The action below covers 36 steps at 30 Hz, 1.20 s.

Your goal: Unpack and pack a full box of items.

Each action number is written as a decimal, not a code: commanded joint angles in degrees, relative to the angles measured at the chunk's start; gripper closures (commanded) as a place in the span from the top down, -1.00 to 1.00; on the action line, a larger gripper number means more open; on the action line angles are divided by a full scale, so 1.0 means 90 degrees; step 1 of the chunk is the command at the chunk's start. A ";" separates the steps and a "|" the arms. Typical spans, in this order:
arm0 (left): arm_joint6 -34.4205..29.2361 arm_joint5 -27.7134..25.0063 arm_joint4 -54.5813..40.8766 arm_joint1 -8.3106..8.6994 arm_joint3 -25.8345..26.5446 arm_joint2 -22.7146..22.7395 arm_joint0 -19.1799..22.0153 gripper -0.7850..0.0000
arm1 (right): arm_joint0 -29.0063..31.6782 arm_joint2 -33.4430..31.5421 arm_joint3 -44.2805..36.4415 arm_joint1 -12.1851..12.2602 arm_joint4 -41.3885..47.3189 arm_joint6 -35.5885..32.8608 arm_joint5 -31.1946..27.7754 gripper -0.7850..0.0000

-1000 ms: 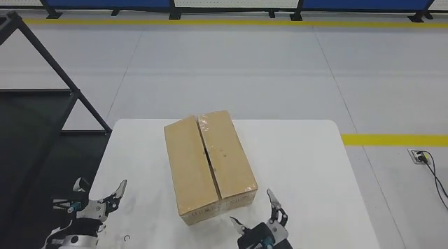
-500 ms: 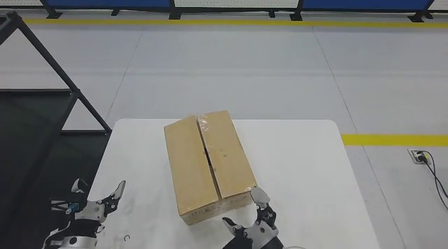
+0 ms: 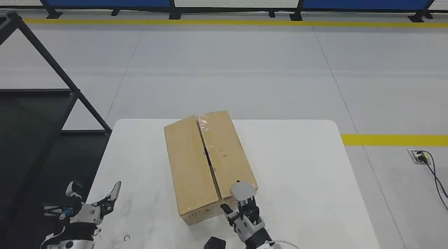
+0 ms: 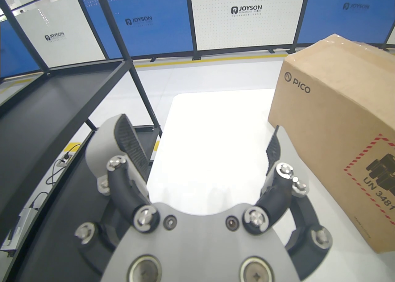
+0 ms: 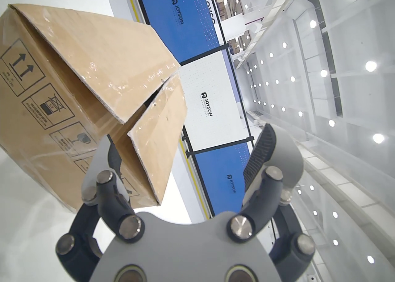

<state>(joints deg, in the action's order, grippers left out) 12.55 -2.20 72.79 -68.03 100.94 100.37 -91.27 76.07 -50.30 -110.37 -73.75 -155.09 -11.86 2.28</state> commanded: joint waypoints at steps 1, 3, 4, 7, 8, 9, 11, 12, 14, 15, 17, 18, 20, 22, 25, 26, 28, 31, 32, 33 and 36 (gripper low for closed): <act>0.0012 0.0002 0.0009 -0.0005 -0.0003 0.0000 0.0002 1.00 | -0.0087 0.0051 0.0088 -0.0036 -0.0069 -0.0102 -0.0042 1.00; 0.0021 0.0009 0.0009 -0.0010 -0.0015 0.0006 0.0008 1.00 | -0.0149 0.0087 0.0161 -0.0067 -0.0104 -0.0160 -0.0062 1.00; 0.0019 0.0008 0.0006 -0.0012 -0.0022 0.0009 0.0015 1.00 | -0.0174 0.0097 0.0195 -0.0082 -0.0118 -0.0183 -0.0057 0.99; 0.0024 0.0018 0.0018 -0.0019 -0.0050 0.0017 0.0036 1.00 | -0.0242 0.0107 0.0328 -0.0124 -0.0239 -0.0355 -0.0072 0.95; 0.0025 0.0016 0.0020 -0.0021 -0.0060 0.0018 0.0045 1.00 | -0.0263 0.0123 0.0367 -0.0141 -0.0278 -0.0425 -0.0070 0.88; 0.0024 0.0021 0.0013 -0.0023 -0.0072 0.0020 0.0053 1.00 | -0.0287 0.0139 0.0402 -0.0159 -0.0311 -0.0489 -0.0051 0.83; 0.0027 0.0026 0.0006 -0.0029 -0.0099 0.0020 0.0069 1.00 | -0.0324 0.0166 0.0473 -0.0197 -0.0326 -0.0607 0.0020 0.44; 0.0024 0.0025 0.0002 -0.0031 -0.0117 0.0018 0.0076 1.00 | -0.0342 0.0176 0.0504 -0.0216 -0.0328 -0.0659 0.0064 0.19; 0.0025 0.0030 0.0007 -0.0036 -0.0145 0.0014 0.0091 1.00 | -0.0375 0.0196 0.0575 -0.0251 -0.0319 -0.0726 0.0106 -0.01; 0.0029 0.0030 0.0015 -0.0038 -0.0157 0.0013 0.0096 1.00 | -0.0397 0.0202 0.0616 -0.0267 -0.0326 -0.0763 0.0090 -0.03; 0.0027 0.0033 0.0005 -0.0043 -0.0178 0.0011 0.0105 1.00 | -0.0440 0.0215 0.0686 -0.0299 -0.0338 -0.0832 0.0046 -0.05; 0.0026 0.0034 0.0003 -0.0046 -0.0185 0.0014 0.0109 1.00 | -0.0457 0.0221 0.0720 -0.0314 -0.0330 -0.0862 0.0016 -0.07; 0.0025 0.0040 -0.0005 -0.0050 -0.0195 0.0018 0.0116 1.00 | -0.0489 0.0228 0.0778 -0.0343 -0.0299 -0.0894 -0.0073 -0.18; 0.0021 0.0044 -0.0009 -0.0054 -0.0200 0.0020 0.0122 1.00 | -0.0514 0.0220 0.0812 -0.0363 -0.0255 -0.0897 -0.0141 -0.32; 0.0025 0.0062 0.0002 -0.0061 -0.0206 0.0027 0.0127 1.00 | -0.0540 0.0189 0.0857 -0.0391 -0.0204 -0.0865 -0.0244 -0.74; 0.0023 0.0065 0.0005 -0.0064 -0.0205 0.0025 0.0129 1.00 | -0.0542 0.0173 0.0865 -0.0398 -0.0195 -0.0855 -0.0267 -1.00; 0.0021 0.0065 0.0009 -0.0068 -0.0205 0.0027 0.0130 1.00 | -0.0539 0.0137 0.0869 -0.0408 -0.0172 -0.0814 -0.0315 -1.00; 0.0014 0.0056 0.0011 -0.0074 -0.0206 0.0030 0.0128 1.00 | -0.0511 0.0050 0.0841 -0.0414 -0.0109 -0.0718 -0.0394 -1.00; 0.0008 0.0051 0.0011 -0.0076 -0.0204 0.0033 0.0127 1.00 | -0.0494 0.0009 0.0821 -0.0411 -0.0097 -0.0642 -0.0454 -1.00; 0.0008 0.0050 0.0012 -0.0077 -0.0203 0.0035 0.0126 1.00 | -0.0485 -0.0014 0.0809 -0.0407 -0.0096 -0.0595 -0.0493 -1.00; 0.0007 0.0062 0.0006 -0.0085 -0.0196 0.0037 0.0116 1.00 | -0.0418 -0.0148 0.0720 -0.0385 -0.0078 -0.0400 -0.0651 -1.00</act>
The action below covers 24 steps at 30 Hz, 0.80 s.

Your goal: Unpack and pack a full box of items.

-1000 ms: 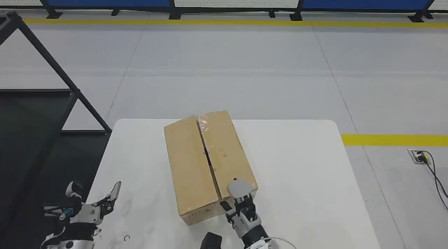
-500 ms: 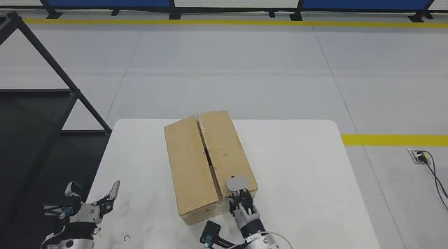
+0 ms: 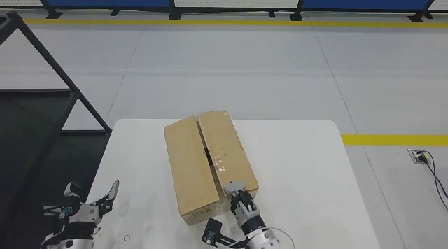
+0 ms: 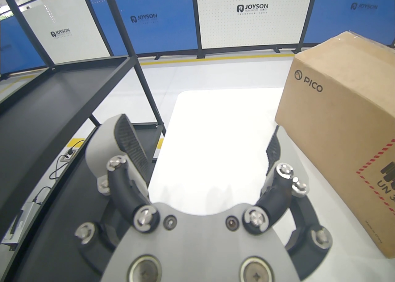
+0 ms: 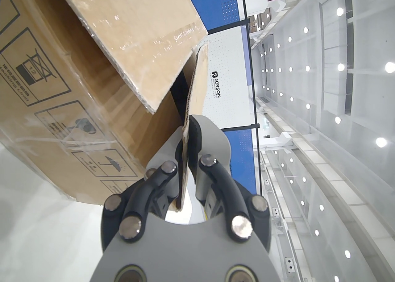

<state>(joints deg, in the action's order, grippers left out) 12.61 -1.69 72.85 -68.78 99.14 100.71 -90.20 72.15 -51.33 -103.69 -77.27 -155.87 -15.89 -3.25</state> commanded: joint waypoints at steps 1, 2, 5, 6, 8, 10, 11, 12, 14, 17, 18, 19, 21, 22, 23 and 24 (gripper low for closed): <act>0.0001 0.0006 0.0001 -0.0004 0.0007 0.0000 -0.0007 1.00 | 0.0048 -0.0085 -0.0063 0.0016 0.0023 0.0123 -0.0098 -1.00; 0.0001 0.0007 0.0003 -0.0007 0.0011 0.0001 -0.0011 1.00 | 0.0091 -0.0161 -0.0121 0.0031 0.0041 0.0230 -0.0167 -1.00; 0.0007 -0.0008 0.0019 -0.0012 0.0016 0.0002 -0.0019 1.00 | 0.0205 -0.0367 -0.0255 0.0070 0.0095 0.0435 -0.0305 -1.00; 0.0004 -0.0011 0.0019 -0.0014 0.0016 0.0001 -0.0021 1.00 | 0.0233 -0.0414 -0.0281 0.0079 0.0101 0.0469 -0.0334 -1.00; -0.0008 -0.0011 0.0021 -0.0019 0.0023 -0.0005 -0.0022 1.00 | 0.0336 -0.0569 -0.0387 0.0108 0.0130 0.0581 -0.0417 -1.00; -0.0009 -0.0004 0.0027 -0.0024 0.0025 -0.0015 -0.0021 1.00 | 0.0412 -0.0680 -0.0463 0.0129 0.0158 0.0667 -0.0484 -1.00; -0.0019 -0.0001 0.0028 -0.0028 0.0024 -0.0025 -0.0019 1.00 | 0.0476 -0.0776 -0.0518 0.0146 0.0181 0.0730 -0.0524 -1.00; -0.0020 -0.0003 0.0034 -0.0029 0.0025 -0.0029 -0.0017 1.00 | 0.0507 -0.0826 -0.0546 0.0155 0.0192 0.0756 -0.0542 -1.00; -0.0031 -0.0011 0.0045 -0.0034 0.0016 -0.0041 -0.0007 1.00 | 0.0625 -0.1006 -0.0648 0.0184 0.0233 0.0833 -0.0580 -1.00; -0.0040 -0.0013 0.0046 -0.0041 0.0003 -0.0059 0.0015 1.00 | 0.0797 -0.1241 -0.0773 0.0225 0.0279 0.0949 -0.0641 -1.00; -0.0043 -0.0016 0.0043 -0.0042 0.0001 -0.0060 0.0021 1.00 | 0.0833 -0.1284 -0.0800 0.0234 0.0284 0.0972 -0.0652 -1.00; -0.0049 -0.0017 0.0045 -0.0044 -0.0002 -0.0063 0.0031 1.00 | 0.0886 -0.1347 -0.0832 0.0245 0.0282 0.0995 -0.0665 -1.00; -0.0059 -0.0028 0.0062 -0.0046 -0.0010 -0.0071 0.0054 1.00 | 0.0985 -0.1457 -0.0894 0.0263 0.0309 0.1040 -0.0679 -1.00; -0.0064 -0.0030 0.0066 -0.0048 -0.0016 -0.0075 0.0068 1.00 | 0.1031 -0.1502 -0.0918 0.0271 0.0314 0.1057 -0.0683 -1.00; -0.0071 -0.0029 0.0070 -0.0050 -0.0023 -0.0082 0.0083 1.00 | 0.1073 -0.1544 -0.0944 0.0279 0.0322 0.1076 -0.0683 -1.00; -0.0075 -0.0036 0.0085 -0.0051 -0.0028 -0.0094 0.0099 1.00 | 0.1116 -0.1581 -0.0966 0.0285 0.0334 0.1099 -0.0688 -1.00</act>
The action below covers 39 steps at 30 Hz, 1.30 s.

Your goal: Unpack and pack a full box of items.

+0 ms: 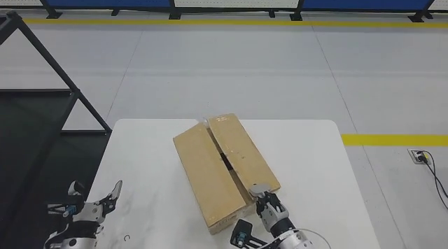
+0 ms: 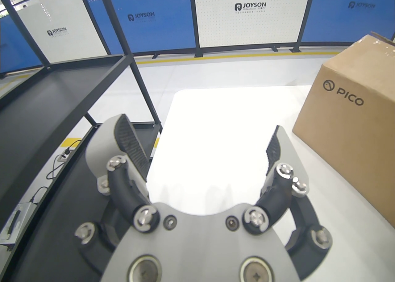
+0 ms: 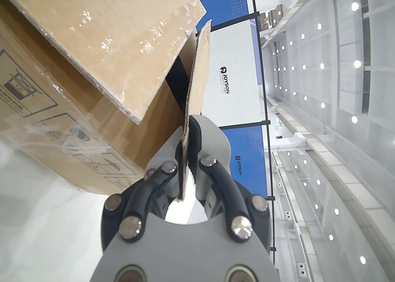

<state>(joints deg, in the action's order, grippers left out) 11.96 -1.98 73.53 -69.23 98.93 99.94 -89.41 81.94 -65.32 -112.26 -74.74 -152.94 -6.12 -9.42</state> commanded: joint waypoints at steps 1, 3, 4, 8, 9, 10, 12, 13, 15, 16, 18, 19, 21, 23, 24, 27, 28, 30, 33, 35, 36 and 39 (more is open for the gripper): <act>-0.0015 -0.0004 0.0014 -0.0003 -0.0014 -0.0019 0.0026 1.00 | 0.0067 -0.0064 -0.0040 0.0011 0.0017 0.0037 -0.0005 -1.00; -0.0032 -0.0011 0.0032 -0.0006 -0.0020 -0.0035 0.0055 1.00 | 0.0149 -0.0128 -0.0082 0.0026 0.0046 0.0112 -0.0022 -1.00; -0.0038 -0.0014 0.0046 -0.0007 -0.0026 -0.0040 0.0066 1.00 | 0.0187 -0.0164 -0.0104 0.0033 0.0089 0.0174 -0.0033 -1.00; -0.0058 -0.0065 0.0111 -0.0006 -0.0073 -0.0043 0.0115 1.00 | 0.0332 -0.0314 -0.0178 0.0073 0.0207 0.0482 -0.0155 -1.00; -0.0066 -0.0085 0.0123 -0.0004 -0.0095 -0.0033 0.0125 1.00 | 0.0366 -0.0354 -0.0194 0.0083 0.0232 0.0562 -0.0182 -1.00; -0.0067 -0.0101 0.0124 -0.0004 -0.0112 -0.0024 0.0138 1.00 | 0.0399 -0.0390 -0.0213 0.0093 0.0266 0.0646 -0.0205 -1.00; -0.0078 -0.0121 0.0133 -0.0003 -0.0142 -0.0014 0.0158 1.00 | 0.0449 -0.0470 -0.0242 0.0113 0.0359 0.0834 -0.0252 -1.00; -0.0083 -0.0130 0.0132 -0.0003 -0.0148 -0.0010 0.0166 1.00 | 0.0474 -0.0505 -0.0256 0.0124 0.0404 0.0937 -0.0294 -1.00; -0.0092 -0.0133 0.0145 -0.0004 -0.0157 -0.0004 0.0175 1.00 | 0.0510 -0.0586 -0.0288 0.0147 0.0460 0.1109 -0.0393 -1.00; -0.0099 -0.0134 0.0150 -0.0005 -0.0162 -0.0001 0.0181 1.00 | 0.0526 -0.0626 -0.0307 0.0165 0.0492 0.1244 -0.0511 -1.00; -0.0105 -0.0146 0.0171 -0.0005 -0.0163 0.0001 0.0188 1.00 | 0.0533 -0.0698 -0.0342 0.0186 0.0524 0.1376 -0.0636 -1.00; -0.0107 -0.0149 0.0172 -0.0006 -0.0165 0.0003 0.0192 1.00 | 0.0538 -0.0730 -0.0357 0.0199 0.0526 0.1462 -0.0706 -1.00; -0.0115 -0.0152 0.0193 -0.0006 -0.0165 0.0003 0.0196 1.00 | 0.0550 -0.0799 -0.0394 0.0221 0.0576 0.1611 -0.0788 -1.00; -0.0115 -0.0160 0.0199 -0.0008 -0.0168 0.0004 0.0199 1.00 | 0.0567 -0.0867 -0.0423 0.0243 0.0612 0.1730 -0.0871 -1.00; -0.0114 -0.0160 0.0200 -0.0009 -0.0170 0.0001 0.0199 1.00 | 0.0578 -0.0898 -0.0446 0.0252 0.0619 0.1758 -0.0890 -1.00; -0.0106 -0.0260 0.0262 -0.0004 -0.0178 -0.0002 0.0175 1.00 | 0.0614 -0.0994 -0.0511 0.0276 0.0651 0.1788 -0.0948 -1.00; -0.0134 -0.0328 0.0284 0.0001 -0.0184 0.0011 0.0158 1.00 | 0.0637 -0.1006 -0.0549 0.0279 0.0649 0.1715 -0.0961 -1.00; -0.0134 -0.0328 0.0284 0.0001 -0.0184 0.0011 0.0158 1.00 | 0.0637 -0.1006 -0.0549 0.0279 0.0649 0.1715 -0.0961 -1.00; -0.0134 -0.0328 0.0284 0.0001 -0.0184 0.0011 0.0158 1.00 | 0.0637 -0.1006 -0.0549 0.0279 0.0649 0.1715 -0.0961 -1.00; -0.0134 -0.0328 0.0284 0.0001 -0.0184 0.0011 0.0158 1.00 | 0.0637 -0.1006 -0.0549 0.0279 0.0649 0.1715 -0.0961 -1.00; -0.0134 -0.0328 0.0284 0.0001 -0.0184 0.0011 0.0158 1.00 | 0.0637 -0.1006 -0.0549 0.0279 0.0649 0.1715 -0.0961 -1.00; -0.0134 -0.0328 0.0284 0.0001 -0.0184 0.0011 0.0158 1.00 | 0.0637 -0.1006 -0.0549 0.0279 0.0649 0.1715 -0.0961 -1.00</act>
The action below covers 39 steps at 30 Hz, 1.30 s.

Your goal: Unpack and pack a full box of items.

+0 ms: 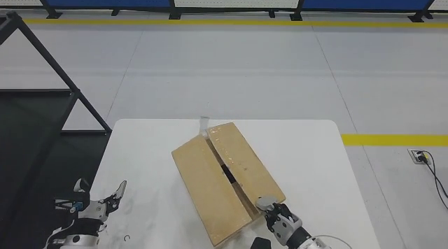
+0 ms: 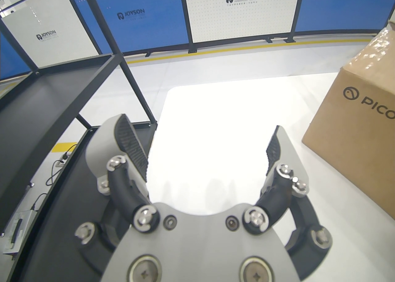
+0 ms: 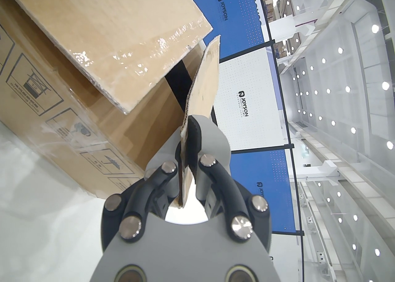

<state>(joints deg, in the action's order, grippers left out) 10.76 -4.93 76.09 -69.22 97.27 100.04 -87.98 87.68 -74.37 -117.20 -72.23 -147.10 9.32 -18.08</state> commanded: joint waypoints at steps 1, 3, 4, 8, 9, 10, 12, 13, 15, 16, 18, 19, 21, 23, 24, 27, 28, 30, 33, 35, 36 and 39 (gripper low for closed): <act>0.0000 0.0000 0.0000 0.0000 0.0000 0.0000 0.0000 1.00 | 0.0001 0.0004 0.0000 -0.0001 0.0026 0.0001 0.0031 -1.00; 0.0012 -0.0042 0.0018 0.0000 0.0033 -0.0016 -0.0014 1.00 | -0.0038 0.0013 0.0022 0.0011 0.0022 0.0105 0.0011 -1.00; 0.0039 -0.0080 0.0053 0.0002 0.0052 -0.0022 -0.0033 1.00 | -0.0067 -0.0001 0.0037 0.0019 0.0016 0.0157 -0.0013 -1.00; 0.0129 -0.0190 0.0139 0.0004 0.0069 -0.0056 -0.0092 1.00 | -0.0177 -0.0116 0.0148 0.0070 -0.0003 0.0542 -0.0146 -1.00; 0.0148 -0.0211 0.0164 0.0004 0.0074 -0.0072 -0.0098 1.00 | -0.0196 -0.0160 0.0191 0.0085 0.0028 0.0687 -0.0175 -1.00; 0.0162 -0.0240 0.0184 0.0004 0.0072 -0.0087 -0.0103 1.00 | -0.0209 -0.0233 0.0235 0.0099 0.0061 0.0773 -0.0178 -1.00; 0.0198 -0.0298 0.0240 0.0006 0.0080 -0.0113 -0.0111 1.00 | -0.0223 -0.0341 0.0282 0.0129 0.0147 0.1056 -0.0183 -1.00; 0.0227 -0.0322 0.0270 0.0007 0.0085 -0.0123 -0.0113 1.00 | -0.0219 -0.0406 0.0307 0.0144 0.0205 0.1185 -0.0187 -1.00; 0.0265 -0.0363 0.0316 0.0009 0.0089 -0.0143 -0.0118 1.00 | -0.0200 -0.0533 0.0329 0.0176 0.0270 0.1403 -0.0197 -1.00; 0.0263 -0.0359 0.0337 0.0008 0.0091 -0.0153 -0.0117 1.00 | -0.0183 -0.0597 0.0328 0.0189 0.0305 0.1462 -0.0191 -1.00; 0.0262 -0.0368 0.0374 0.0008 0.0099 -0.0181 -0.0106 1.00 | -0.0155 -0.0700 0.0326 0.0218 0.0342 0.1611 -0.0210 -1.00; 0.0263 -0.0371 0.0390 0.0007 0.0101 -0.0195 -0.0101 1.00 | -0.0149 -0.0749 0.0335 0.0233 0.0355 0.1692 -0.0237 -1.00; 0.0268 -0.0378 0.0419 0.0006 0.0102 -0.0219 -0.0094 1.00 | -0.0158 -0.0831 0.0361 0.0269 0.0340 0.1901 -0.0329 -1.00; 0.0273 -0.0389 0.0444 0.0006 0.0093 -0.0241 -0.0087 1.00 | -0.0186 -0.0896 0.0397 0.0308 0.0278 0.2131 -0.0445 -1.00; 0.0274 -0.0396 0.0453 0.0005 0.0088 -0.0248 -0.0083 1.00 | -0.0203 -0.0916 0.0412 0.0328 0.0254 0.2267 -0.0496 -1.00; 0.0280 -0.0424 0.0501 0.0008 0.0062 -0.0267 -0.0068 1.00 | -0.0285 -0.0988 0.0495 0.0390 0.0233 0.2797 -0.0598 -1.00; 0.0286 -0.0433 0.0509 0.0008 0.0053 -0.0269 -0.0062 1.00 | -0.0319 -0.1022 0.0531 0.0413 0.0224 0.2974 -0.0625 -1.00; 0.0281 -0.0447 0.0530 0.0010 0.0039 -0.0271 -0.0054 1.00 | -0.0378 -0.1086 0.0590 0.0451 0.0217 0.3232 -0.0655 -1.00; 0.0286 -0.0462 0.0546 0.0013 0.0028 -0.0269 -0.0026 1.00 | -0.0471 -0.1184 0.0670 0.0501 0.0217 0.3449 -0.0701 -1.00; 0.0280 -0.0463 0.0545 0.0014 0.0013 -0.0264 0.0007 1.00 | -0.0516 -0.1207 0.0681 0.0520 0.0253 0.3402 -0.0749 -1.00; 0.0272 -0.0449 0.0551 0.0014 0.0008 -0.0261 0.0026 1.00 | -0.0535 -0.1201 0.0672 0.0527 0.0267 0.3369 -0.0774 -1.00; 0.0231 -0.0439 0.0537 0.0014 0.0022 -0.0261 0.0055 1.00 | -0.0578 -0.1166 0.0658 0.0549 0.0265 0.3248 -0.0832 -0.01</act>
<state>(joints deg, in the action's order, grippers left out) 12.94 -8.91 80.99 -69.09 97.38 97.69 -87.52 82.56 -84.97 -111.24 -67.33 -144.68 38.87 -25.46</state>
